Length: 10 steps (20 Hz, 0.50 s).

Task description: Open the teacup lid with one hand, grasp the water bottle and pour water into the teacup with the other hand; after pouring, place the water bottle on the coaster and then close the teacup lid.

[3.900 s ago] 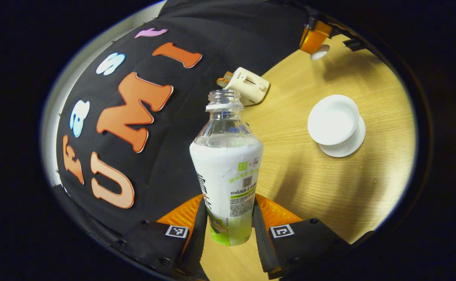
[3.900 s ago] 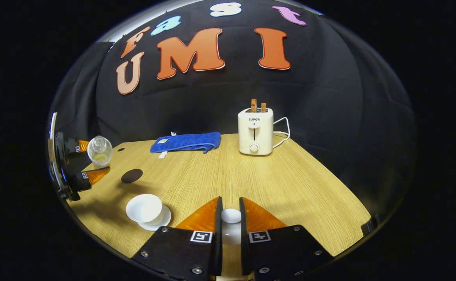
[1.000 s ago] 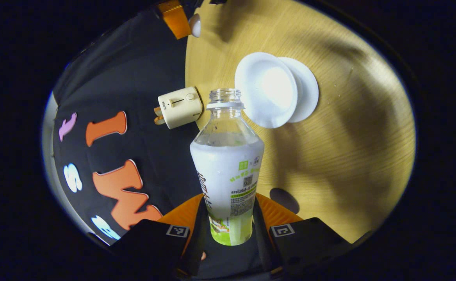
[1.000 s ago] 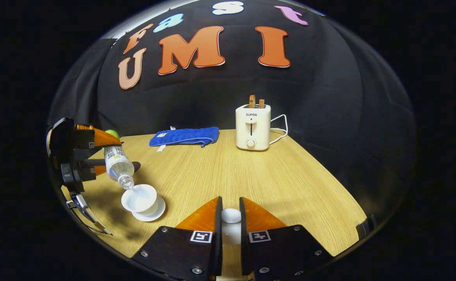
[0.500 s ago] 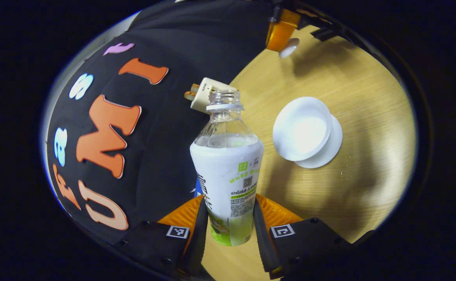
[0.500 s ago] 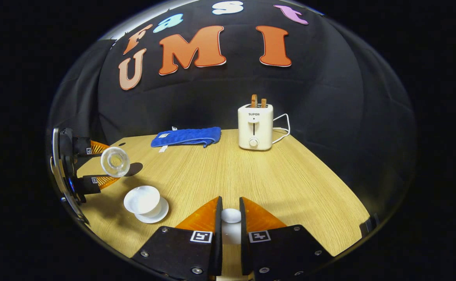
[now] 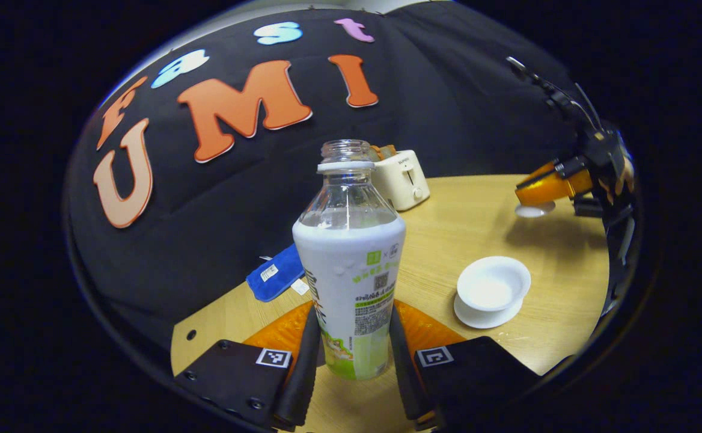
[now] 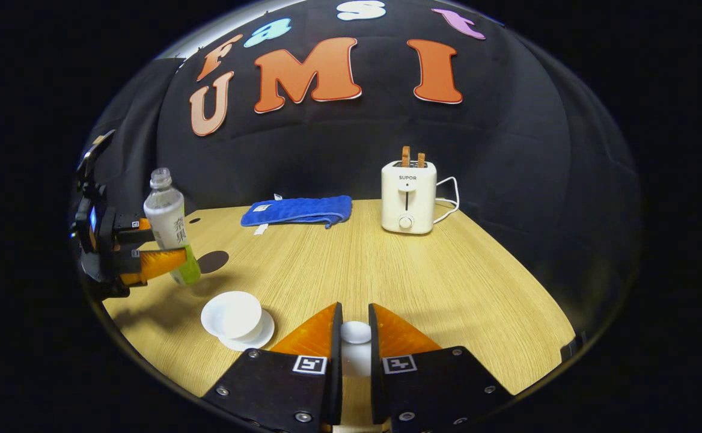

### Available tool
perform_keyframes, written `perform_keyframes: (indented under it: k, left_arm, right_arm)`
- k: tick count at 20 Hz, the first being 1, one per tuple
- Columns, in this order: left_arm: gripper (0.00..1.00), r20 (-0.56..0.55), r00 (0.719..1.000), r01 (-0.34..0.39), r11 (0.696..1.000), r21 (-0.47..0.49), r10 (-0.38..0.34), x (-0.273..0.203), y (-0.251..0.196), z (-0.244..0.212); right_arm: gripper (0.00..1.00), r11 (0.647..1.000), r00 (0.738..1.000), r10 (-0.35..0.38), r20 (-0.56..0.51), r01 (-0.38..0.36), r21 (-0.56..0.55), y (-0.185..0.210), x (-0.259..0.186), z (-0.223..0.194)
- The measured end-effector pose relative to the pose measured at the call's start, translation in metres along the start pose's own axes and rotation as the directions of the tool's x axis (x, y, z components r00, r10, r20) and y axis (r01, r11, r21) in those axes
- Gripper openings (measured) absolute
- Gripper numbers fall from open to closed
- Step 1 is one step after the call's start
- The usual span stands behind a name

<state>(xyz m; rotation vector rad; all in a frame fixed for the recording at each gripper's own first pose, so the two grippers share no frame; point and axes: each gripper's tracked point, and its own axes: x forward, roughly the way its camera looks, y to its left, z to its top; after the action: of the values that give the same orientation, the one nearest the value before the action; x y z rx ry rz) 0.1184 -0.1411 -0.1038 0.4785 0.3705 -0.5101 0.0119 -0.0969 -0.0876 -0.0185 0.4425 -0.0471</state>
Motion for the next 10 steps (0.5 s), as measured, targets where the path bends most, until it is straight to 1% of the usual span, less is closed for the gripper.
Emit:
perform_keyframes:
  k: [1,2,3,4,5,6,7,8,9,10]
  left_arm:
    - [0.58,0.014,1.000,0.003,0.998,-0.069,-0.002,0.001,0.006,0.003]
    - [0.58,0.029,1.000,0.004,0.992,-0.128,-0.001,0.000,0.015,0.009]
    - [0.61,0.046,0.999,-0.002,0.985,-0.171,0.010,-0.001,0.028,0.015]
    - [0.58,0.060,0.997,-0.025,0.979,-0.201,0.038,-0.001,0.043,0.019]
    - [0.64,0.071,0.995,-0.047,0.974,-0.221,0.064,-0.001,0.058,0.020]
    - [0.61,0.076,0.993,-0.069,0.969,-0.236,0.089,0.000,0.072,0.020]
    - [0.61,0.078,0.991,-0.085,0.964,-0.252,0.108,0.001,0.083,0.018]
    - [0.61,0.081,0.989,-0.097,0.958,-0.271,0.123,0.004,0.092,0.017]
    - [0.59,0.076,0.988,-0.106,0.952,-0.286,0.132,0.008,0.097,0.014]
    - [0.59,0.074,0.988,-0.105,0.947,-0.302,0.133,0.011,0.100,0.010]
  right_arm:
    - [0.19,1.000,1.000,0.002,-0.001,-0.002,0.000,0.001,0.001,-0.001]
    - [0.19,1.000,1.000,0.003,-0.003,-0.003,0.001,0.003,0.003,-0.001]
    - [0.19,1.000,1.000,0.004,-0.007,-0.004,-0.001,0.003,0.006,-0.002]
    - [0.19,1.000,1.000,0.002,-0.013,-0.002,-0.002,0.003,0.008,-0.003]
    - [0.19,1.000,1.000,0.003,-0.019,-0.004,-0.002,0.003,0.009,-0.004]
    - [0.19,1.000,1.000,0.007,-0.022,-0.007,0.000,0.005,0.011,-0.004]
    - [0.19,1.000,1.000,0.010,-0.023,-0.010,0.001,0.006,0.012,-0.004]
    - [0.19,1.000,1.000,0.012,-0.025,-0.012,0.000,0.007,0.013,-0.005]
    - [0.19,1.000,1.000,0.012,-0.026,-0.012,-0.002,0.008,0.014,-0.004]
    - [0.19,1.000,1.000,0.012,-0.026,-0.012,-0.003,0.008,0.016,-0.003]
